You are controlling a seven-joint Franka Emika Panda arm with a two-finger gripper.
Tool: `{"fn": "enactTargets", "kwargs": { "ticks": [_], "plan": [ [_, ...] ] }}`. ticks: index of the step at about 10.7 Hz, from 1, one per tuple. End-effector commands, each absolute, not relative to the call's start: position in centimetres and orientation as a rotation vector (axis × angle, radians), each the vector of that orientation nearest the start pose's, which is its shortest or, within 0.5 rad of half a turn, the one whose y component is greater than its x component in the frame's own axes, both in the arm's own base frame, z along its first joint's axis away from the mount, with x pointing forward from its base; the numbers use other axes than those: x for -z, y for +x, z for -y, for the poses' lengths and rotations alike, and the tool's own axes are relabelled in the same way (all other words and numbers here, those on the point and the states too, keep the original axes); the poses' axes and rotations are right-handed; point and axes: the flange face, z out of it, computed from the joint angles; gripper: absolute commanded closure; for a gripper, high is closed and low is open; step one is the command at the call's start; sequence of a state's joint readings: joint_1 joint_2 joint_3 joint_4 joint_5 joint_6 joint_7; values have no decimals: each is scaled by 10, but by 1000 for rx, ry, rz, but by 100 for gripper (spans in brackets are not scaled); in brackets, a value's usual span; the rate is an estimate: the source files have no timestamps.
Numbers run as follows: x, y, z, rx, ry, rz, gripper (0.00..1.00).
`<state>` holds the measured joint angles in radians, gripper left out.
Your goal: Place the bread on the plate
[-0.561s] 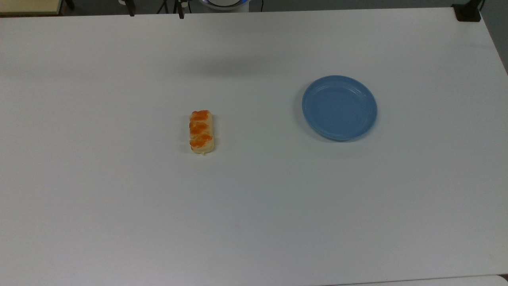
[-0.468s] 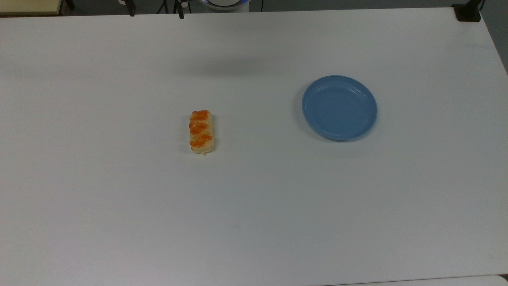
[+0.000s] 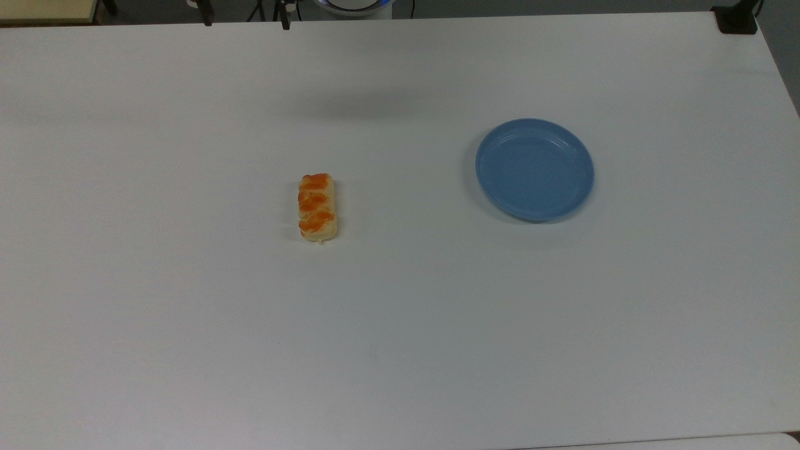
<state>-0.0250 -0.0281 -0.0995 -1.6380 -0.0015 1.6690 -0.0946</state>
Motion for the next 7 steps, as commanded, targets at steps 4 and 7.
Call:
{"fn": "enactTargets", "kwargs": {
  "ticks": [4,7],
  "plan": [
    [-615,551,70,120,-3129,-26,0],
    [-614,550,71,105,-3135,-28,0]
  ]
}}
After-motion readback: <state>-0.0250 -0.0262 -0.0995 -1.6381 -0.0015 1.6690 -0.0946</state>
